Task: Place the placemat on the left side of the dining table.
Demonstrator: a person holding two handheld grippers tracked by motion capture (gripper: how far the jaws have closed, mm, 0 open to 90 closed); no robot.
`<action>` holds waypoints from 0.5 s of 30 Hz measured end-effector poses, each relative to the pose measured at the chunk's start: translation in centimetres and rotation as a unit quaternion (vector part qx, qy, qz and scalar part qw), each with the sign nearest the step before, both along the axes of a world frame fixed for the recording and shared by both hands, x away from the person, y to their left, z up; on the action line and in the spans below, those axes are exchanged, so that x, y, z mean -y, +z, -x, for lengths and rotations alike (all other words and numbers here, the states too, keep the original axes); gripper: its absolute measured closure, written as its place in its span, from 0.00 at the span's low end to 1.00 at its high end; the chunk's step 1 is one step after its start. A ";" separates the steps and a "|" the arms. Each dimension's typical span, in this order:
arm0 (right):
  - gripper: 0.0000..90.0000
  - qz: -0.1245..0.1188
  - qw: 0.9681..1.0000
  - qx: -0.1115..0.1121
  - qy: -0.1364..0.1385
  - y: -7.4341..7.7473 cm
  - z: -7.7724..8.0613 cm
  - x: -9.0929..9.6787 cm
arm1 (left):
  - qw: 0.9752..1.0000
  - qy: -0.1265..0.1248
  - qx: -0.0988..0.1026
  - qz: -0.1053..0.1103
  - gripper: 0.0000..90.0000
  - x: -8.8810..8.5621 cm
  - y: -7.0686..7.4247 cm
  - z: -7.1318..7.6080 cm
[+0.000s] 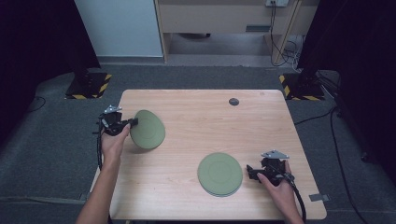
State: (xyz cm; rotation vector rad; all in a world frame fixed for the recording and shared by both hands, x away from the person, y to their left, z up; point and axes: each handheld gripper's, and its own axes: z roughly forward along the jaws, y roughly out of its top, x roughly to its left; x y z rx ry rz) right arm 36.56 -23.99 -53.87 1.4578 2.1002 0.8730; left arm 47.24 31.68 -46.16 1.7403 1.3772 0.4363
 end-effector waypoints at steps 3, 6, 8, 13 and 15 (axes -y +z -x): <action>0.02 0.000 1.000 0.000 0.000 0.0 0.0 0.0 | 1.000 0.001 -0.002 0.000 0.94 -0.2 -0.3 0.0; 0.02 0.000 1.000 0.000 0.000 0.0 0.0 0.0 | 1.000 0.004 -0.008 0.000 0.94 -0.5 -0.7 -0.1; 0.02 0.000 1.000 0.000 0.000 0.0 0.0 0.0 | 1.000 0.005 -0.008 0.001 0.94 -0.5 -0.8 -0.2; 0.02 0.000 1.000 0.001 0.000 0.0 0.0 0.0 | 1.000 0.005 -0.010 -0.001 0.94 -0.7 -1.1 -0.3; 0.02 0.000 1.000 0.000 0.000 0.0 0.0 0.0 | 1.000 0.007 -0.012 0.000 0.94 -0.7 -1.2 -0.4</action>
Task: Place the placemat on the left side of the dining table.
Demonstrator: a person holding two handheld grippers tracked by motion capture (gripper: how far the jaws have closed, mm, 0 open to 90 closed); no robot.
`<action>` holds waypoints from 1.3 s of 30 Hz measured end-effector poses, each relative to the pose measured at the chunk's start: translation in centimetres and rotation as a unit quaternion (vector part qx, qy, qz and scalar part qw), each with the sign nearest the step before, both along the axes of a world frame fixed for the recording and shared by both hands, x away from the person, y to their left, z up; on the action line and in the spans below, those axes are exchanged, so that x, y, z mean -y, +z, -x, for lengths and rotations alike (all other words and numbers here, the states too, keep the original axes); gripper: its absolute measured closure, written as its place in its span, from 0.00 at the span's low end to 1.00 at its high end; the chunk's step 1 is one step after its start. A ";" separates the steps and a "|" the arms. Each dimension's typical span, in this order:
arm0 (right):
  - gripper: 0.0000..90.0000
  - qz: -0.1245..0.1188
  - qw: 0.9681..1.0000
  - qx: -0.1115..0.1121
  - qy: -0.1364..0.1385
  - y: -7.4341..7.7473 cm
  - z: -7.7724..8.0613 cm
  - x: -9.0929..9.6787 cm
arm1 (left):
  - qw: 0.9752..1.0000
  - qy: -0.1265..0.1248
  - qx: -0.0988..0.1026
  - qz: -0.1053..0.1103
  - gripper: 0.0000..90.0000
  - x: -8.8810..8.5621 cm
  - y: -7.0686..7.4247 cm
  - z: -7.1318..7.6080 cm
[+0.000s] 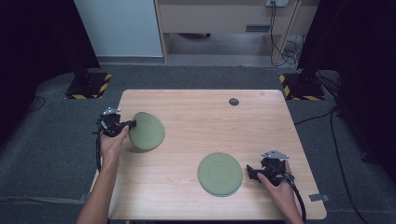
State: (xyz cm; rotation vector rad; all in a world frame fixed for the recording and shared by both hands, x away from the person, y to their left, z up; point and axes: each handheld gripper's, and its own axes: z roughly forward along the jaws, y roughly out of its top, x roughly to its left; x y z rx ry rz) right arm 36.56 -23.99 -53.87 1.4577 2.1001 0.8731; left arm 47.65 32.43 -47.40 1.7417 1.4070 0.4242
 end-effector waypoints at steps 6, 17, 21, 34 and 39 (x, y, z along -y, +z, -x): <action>0.02 0.000 1.000 0.000 0.000 0.0 0.0 0.0 | 1.000 0.002 -0.007 -0.002 0.94 -0.2 -0.5 -0.3; 0.02 0.000 1.000 0.000 0.000 0.0 0.0 0.0 | 1.000 0.012 -0.018 -0.007 0.94 -0.5 -1.6 -0.8; 0.02 0.000 1.000 0.000 0.000 0.0 0.0 0.0 | 1.000 0.013 -0.021 -0.008 0.94 -0.6 -1.9 -0.8; 0.02 0.000 1.000 0.000 0.000 0.0 0.0 0.0 | 1.000 0.015 -0.023 -0.006 0.93 -0.9 -2.3 -0.8; 0.02 0.000 1.000 0.000 0.000 0.0 0.0 0.0 | 1.000 0.017 -0.022 -0.011 0.91 -0.8 -2.2 -0.8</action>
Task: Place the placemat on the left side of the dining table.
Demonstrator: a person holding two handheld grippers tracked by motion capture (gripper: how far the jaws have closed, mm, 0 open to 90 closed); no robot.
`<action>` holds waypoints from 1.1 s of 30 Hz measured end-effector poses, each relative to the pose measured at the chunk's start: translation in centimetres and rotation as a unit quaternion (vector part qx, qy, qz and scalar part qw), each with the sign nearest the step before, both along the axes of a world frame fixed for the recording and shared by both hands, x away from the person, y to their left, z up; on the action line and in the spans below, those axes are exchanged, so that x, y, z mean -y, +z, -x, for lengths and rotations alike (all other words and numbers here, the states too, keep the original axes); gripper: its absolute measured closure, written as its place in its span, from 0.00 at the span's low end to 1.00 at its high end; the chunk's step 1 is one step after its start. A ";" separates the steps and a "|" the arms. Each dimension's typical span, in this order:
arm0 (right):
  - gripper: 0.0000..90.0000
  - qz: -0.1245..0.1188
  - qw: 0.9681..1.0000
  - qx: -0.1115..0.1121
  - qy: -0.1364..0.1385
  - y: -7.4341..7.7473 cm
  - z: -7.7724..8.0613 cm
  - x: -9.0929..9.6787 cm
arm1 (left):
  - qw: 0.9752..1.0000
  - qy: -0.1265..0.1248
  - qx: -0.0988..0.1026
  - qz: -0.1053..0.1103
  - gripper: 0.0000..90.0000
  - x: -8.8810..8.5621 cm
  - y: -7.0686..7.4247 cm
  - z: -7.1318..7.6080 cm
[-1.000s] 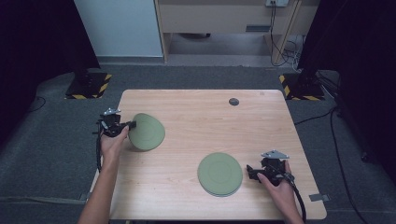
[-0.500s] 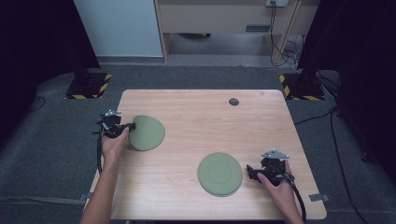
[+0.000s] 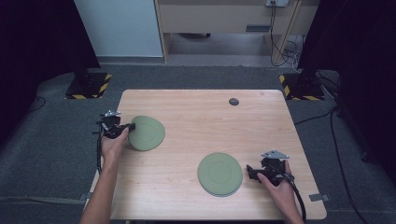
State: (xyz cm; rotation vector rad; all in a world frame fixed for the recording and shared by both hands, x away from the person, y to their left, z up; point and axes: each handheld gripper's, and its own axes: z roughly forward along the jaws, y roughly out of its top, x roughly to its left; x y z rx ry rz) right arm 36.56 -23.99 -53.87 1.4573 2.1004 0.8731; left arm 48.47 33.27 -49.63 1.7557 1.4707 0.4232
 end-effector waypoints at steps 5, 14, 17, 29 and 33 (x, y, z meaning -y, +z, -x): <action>0.02 0.000 1.000 0.000 0.000 0.0 0.0 0.0 | 1.000 0.001 0.000 -0.001 0.87 -0.1 0.0 0.0; 0.02 0.000 1.000 0.000 0.000 0.0 0.0 0.0 | 0.999 0.010 0.002 -0.034 0.70 0.0 -0.1 -0.1; 0.02 0.000 1.000 0.000 0.000 0.0 0.0 0.0 | 0.998 0.014 0.008 -0.063 0.55 0.3 -0.1 -0.2; 0.02 0.000 1.000 0.000 0.000 0.0 0.0 0.0 | 0.997 0.006 0.024 -0.067 0.18 1.6 0.4 -0.4; 0.02 0.000 1.000 0.000 0.000 0.0 0.0 0.0 | 0.998 -0.005 0.024 -0.065 0.13 2.6 0.9 -0.3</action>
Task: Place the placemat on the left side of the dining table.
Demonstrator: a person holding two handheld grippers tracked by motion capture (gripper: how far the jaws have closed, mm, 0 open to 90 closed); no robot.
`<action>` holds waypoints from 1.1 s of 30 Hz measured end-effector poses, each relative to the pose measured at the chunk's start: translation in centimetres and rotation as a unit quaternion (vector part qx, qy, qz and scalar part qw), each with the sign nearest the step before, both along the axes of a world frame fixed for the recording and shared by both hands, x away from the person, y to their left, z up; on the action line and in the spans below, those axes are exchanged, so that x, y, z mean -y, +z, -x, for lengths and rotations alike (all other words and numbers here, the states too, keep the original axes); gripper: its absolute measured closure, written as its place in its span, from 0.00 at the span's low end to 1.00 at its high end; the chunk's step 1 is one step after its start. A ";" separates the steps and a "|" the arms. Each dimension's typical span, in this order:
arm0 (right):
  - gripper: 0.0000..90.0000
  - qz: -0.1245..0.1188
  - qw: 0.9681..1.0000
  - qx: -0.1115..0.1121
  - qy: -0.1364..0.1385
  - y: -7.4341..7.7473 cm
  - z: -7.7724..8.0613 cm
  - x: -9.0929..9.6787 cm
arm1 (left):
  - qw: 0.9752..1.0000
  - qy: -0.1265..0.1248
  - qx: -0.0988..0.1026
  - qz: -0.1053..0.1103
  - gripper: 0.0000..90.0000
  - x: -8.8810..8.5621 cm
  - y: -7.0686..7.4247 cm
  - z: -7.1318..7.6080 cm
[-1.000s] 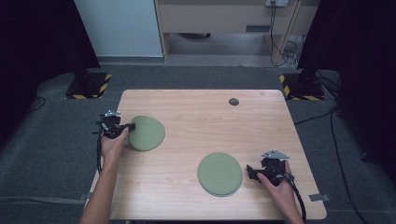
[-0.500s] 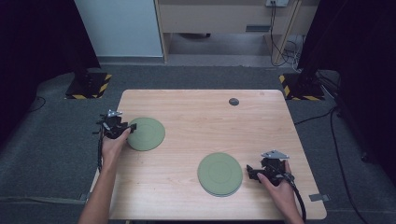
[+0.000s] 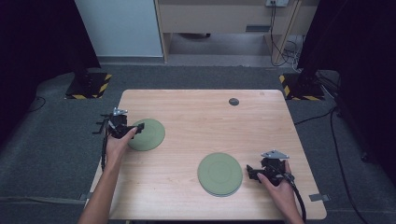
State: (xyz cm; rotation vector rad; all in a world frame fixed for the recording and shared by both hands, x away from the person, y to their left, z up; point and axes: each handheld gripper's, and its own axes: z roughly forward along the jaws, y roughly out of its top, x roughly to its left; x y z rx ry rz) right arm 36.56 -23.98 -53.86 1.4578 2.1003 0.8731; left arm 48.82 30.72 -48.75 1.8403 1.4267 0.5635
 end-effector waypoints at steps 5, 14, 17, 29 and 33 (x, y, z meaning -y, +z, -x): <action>0.02 0.000 1.000 0.000 0.000 0.0 0.0 0.0 | 1.000 -0.015 0.005 0.003 0.10 1.1 0.5 0.2; 0.02 0.000 1.000 0.000 0.000 0.0 0.0 0.0 | 0.999 -0.040 0.012 0.006 0.09 3.0 1.2 0.8; 0.02 0.000 1.000 0.000 0.000 0.0 0.0 0.0 | 0.999 -0.052 0.014 0.009 0.08 3.9 1.5 1.1; 0.02 0.001 1.000 0.002 0.000 0.0 0.0 0.0 | 0.996 -0.083 0.016 0.010 0.07 6.5 1.9 1.7; 0.02 0.001 1.000 0.002 0.000 0.0 0.1 0.0 | 0.995 -0.098 0.015 0.006 0.07 7.5 1.9 2.1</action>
